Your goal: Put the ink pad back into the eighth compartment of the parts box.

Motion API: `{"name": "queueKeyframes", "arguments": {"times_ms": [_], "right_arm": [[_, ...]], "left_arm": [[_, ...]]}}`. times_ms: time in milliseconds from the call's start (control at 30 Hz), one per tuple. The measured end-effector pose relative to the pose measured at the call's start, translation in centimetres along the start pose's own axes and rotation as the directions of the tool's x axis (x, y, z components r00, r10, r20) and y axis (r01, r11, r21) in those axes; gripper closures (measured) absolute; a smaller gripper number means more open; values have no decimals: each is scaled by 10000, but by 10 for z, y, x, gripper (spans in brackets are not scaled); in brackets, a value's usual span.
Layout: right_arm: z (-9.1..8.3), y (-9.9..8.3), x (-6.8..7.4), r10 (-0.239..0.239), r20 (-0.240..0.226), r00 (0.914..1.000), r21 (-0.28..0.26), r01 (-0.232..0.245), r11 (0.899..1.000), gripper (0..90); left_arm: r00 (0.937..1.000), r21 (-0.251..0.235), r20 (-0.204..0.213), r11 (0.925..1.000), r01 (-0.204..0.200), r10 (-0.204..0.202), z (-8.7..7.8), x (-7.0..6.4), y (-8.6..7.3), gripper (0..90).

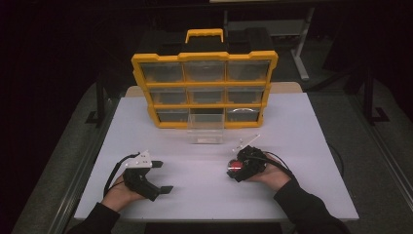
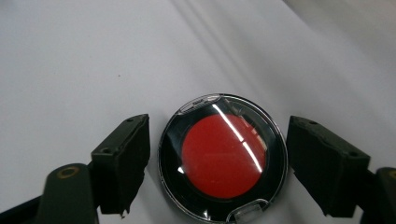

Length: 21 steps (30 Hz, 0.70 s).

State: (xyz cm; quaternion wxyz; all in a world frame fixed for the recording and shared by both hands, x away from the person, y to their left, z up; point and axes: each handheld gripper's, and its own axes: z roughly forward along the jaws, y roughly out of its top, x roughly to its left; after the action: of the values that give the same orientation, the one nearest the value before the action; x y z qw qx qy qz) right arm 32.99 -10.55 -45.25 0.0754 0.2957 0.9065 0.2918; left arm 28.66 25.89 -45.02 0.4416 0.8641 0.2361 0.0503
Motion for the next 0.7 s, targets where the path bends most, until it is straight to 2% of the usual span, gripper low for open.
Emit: {"name": "queueKeyframes", "arguments": {"times_ms": [333, 700], "right_arm": [[0, -1, 1, -182, 198, 9996, 6, 181, 9998, 269], [-1, -1, 1, -181, 223, 9996, 29, 181, 9998, 279]], "left_arm": [[10000, -5, 0, 10000, -3, 3, 0, 0, 0, 0], [10000, -18, 0, 10000, -8, 8, 0, 0, 0, 0]]}}
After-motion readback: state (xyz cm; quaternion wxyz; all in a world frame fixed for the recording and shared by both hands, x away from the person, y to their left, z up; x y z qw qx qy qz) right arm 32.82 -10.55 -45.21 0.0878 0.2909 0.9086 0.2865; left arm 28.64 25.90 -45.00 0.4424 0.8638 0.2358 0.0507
